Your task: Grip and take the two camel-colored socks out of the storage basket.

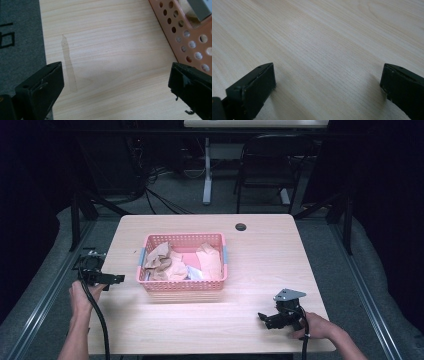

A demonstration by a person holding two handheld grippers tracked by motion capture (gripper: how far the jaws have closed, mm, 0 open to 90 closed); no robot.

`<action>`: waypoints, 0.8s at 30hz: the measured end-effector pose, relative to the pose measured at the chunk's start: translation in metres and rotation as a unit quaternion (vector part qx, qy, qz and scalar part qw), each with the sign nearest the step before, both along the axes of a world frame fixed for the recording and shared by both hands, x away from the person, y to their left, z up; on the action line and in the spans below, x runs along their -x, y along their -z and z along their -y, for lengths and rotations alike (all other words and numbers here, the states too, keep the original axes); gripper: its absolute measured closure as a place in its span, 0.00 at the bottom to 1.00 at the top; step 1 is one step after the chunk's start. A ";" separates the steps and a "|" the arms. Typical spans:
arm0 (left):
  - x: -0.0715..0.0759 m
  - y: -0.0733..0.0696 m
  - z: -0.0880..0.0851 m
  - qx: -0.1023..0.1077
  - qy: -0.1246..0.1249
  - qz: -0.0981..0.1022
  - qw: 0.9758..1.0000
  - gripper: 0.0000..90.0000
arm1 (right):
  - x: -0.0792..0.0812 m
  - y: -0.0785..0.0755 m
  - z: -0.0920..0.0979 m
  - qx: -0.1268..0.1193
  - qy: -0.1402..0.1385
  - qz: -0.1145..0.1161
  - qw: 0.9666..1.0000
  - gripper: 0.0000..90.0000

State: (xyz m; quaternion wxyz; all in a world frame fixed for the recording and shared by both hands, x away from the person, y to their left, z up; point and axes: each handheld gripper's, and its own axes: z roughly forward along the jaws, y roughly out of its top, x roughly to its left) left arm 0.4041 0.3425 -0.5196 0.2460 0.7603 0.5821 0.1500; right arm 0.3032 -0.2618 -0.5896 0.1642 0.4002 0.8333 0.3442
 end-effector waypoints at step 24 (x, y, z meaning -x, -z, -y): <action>-0.035 -0.098 0.039 -0.015 0.035 0.029 0.999 0.00 | 0.000 0.000 0.000 0.000 0.001 0.000 1.000 0.00</action>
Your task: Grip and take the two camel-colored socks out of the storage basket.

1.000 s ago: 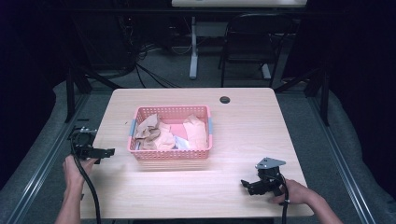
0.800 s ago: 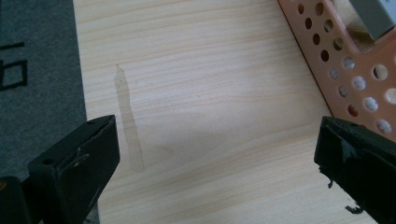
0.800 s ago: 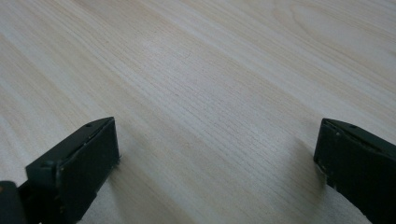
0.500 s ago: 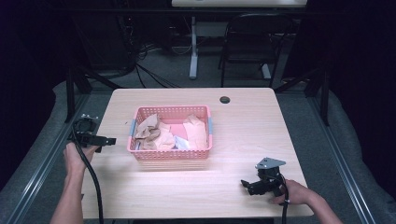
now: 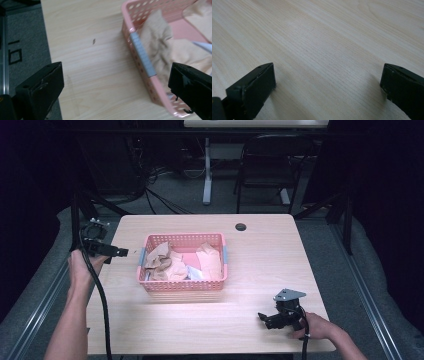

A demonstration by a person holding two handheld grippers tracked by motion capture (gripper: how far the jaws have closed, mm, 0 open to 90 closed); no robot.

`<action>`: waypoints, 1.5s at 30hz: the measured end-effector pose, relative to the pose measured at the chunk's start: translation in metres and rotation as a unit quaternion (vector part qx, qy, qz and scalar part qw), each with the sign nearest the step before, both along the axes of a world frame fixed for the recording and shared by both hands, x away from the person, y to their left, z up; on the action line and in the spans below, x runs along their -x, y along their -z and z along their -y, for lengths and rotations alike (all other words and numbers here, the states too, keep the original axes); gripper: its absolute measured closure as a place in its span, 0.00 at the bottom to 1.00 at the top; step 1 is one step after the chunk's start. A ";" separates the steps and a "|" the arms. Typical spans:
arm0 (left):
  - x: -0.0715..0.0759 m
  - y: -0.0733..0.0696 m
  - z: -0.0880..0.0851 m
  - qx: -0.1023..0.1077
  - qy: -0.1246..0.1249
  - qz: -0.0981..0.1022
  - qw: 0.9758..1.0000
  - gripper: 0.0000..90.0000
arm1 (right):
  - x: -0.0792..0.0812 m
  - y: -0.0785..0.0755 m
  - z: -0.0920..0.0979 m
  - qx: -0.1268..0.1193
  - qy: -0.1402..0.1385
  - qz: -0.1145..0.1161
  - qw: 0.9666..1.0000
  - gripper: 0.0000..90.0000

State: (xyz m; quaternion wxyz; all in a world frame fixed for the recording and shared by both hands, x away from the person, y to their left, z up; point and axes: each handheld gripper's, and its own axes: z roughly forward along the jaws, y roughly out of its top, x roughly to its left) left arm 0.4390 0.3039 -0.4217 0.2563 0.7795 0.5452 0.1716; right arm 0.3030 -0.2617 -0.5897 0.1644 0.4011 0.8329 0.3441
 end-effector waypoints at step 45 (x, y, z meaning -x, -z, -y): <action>-0.090 0.075 0.138 -0.110 0.073 -0.087 0.987 0.36 | 0.000 0.000 0.000 0.000 -0.001 0.001 1.000 0.00</action>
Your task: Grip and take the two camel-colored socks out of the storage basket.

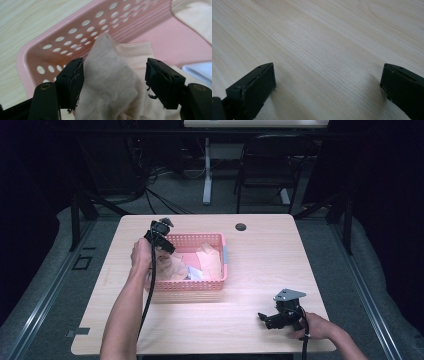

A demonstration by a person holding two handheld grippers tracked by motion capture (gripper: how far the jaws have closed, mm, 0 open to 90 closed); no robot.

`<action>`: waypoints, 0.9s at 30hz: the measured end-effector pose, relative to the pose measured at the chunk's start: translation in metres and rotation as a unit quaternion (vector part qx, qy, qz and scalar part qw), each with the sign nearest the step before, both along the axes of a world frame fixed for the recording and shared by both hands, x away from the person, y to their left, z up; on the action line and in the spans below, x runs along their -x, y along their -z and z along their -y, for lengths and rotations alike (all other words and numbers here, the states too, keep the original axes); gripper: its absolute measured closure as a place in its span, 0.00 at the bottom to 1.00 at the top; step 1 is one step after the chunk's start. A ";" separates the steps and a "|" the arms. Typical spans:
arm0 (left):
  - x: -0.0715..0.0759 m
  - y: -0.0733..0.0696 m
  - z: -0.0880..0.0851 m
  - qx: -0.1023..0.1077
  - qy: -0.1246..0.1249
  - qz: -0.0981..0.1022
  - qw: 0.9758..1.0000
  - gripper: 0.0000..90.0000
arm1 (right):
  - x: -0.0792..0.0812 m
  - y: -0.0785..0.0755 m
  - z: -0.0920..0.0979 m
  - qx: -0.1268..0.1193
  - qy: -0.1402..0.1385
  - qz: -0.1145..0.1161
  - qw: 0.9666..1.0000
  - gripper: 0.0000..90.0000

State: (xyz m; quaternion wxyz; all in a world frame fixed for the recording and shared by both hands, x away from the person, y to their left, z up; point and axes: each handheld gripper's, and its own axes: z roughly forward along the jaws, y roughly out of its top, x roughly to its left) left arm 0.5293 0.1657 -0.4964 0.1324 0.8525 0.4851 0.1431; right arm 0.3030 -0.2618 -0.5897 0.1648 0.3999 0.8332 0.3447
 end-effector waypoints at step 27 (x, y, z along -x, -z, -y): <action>0.027 -0.038 -0.011 0.030 0.010 0.036 0.999 0.89 | 0.000 0.000 0.000 0.003 0.002 -0.001 1.000 0.00</action>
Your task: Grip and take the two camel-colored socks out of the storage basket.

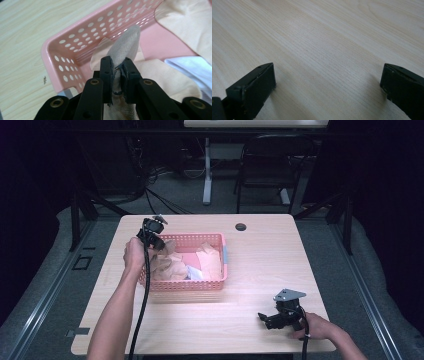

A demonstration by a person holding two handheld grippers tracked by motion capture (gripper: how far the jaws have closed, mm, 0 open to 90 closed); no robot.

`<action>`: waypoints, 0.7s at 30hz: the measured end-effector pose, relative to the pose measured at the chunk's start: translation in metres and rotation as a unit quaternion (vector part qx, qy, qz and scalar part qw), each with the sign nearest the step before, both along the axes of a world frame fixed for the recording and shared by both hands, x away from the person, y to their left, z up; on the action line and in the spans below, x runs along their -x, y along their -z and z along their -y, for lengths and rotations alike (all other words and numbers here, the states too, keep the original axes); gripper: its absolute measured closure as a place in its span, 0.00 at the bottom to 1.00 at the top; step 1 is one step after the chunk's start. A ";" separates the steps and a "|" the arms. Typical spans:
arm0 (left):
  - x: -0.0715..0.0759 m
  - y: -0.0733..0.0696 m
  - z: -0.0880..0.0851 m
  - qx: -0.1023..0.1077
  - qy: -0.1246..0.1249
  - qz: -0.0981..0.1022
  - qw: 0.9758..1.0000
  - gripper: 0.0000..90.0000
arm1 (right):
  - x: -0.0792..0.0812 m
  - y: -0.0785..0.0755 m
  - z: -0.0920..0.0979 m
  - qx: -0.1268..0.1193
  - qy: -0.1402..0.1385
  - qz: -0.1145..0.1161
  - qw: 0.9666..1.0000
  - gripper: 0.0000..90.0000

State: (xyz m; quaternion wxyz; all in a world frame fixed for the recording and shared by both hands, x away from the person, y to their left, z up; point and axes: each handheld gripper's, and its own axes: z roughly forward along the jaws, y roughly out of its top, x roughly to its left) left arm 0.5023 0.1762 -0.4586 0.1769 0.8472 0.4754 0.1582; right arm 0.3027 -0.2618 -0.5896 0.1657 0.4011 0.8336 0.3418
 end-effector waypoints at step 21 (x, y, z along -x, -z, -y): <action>0.013 -0.067 -0.011 0.041 0.008 0.027 0.999 0.89 | 0.000 0.000 0.000 -0.001 0.000 0.001 1.000 0.00</action>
